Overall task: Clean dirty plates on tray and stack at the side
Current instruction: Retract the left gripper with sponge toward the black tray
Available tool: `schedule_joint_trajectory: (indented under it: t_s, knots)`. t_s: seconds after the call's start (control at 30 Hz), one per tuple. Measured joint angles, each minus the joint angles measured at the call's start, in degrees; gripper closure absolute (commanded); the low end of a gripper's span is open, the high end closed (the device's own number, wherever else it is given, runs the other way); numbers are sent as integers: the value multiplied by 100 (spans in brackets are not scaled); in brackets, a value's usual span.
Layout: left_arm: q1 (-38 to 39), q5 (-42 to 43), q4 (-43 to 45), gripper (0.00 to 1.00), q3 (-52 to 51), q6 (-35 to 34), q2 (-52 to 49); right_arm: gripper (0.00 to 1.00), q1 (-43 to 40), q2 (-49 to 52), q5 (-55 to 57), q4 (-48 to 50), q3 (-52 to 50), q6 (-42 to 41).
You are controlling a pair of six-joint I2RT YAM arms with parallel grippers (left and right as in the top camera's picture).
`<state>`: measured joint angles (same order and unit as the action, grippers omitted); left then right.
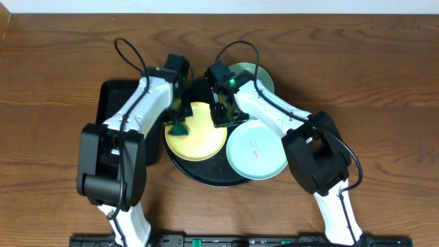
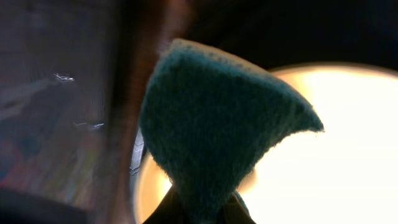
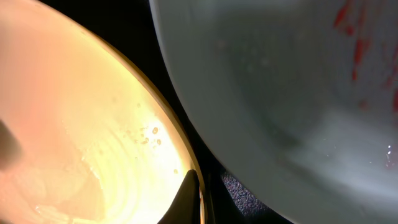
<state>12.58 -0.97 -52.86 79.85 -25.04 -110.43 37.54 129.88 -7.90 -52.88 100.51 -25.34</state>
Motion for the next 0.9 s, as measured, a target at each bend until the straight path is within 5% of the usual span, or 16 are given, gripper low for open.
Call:
schedule_joint_trajectory:
  t_s: [0.3, 0.43, 0.9]
  knots:
    - [-483, -247, -1187, 92, 1252, 22, 608, 90, 0, 42, -13, 31, 0, 15]
    - [-1088, -269, -1379, 92, 1309, 192, 782, 99, 11, 37, -31, 109, -50, 17]
    - [-2186, -354, -1421, 93, 1309, 463, 767, 99, -13, -33, -111, 63, -35, 330]
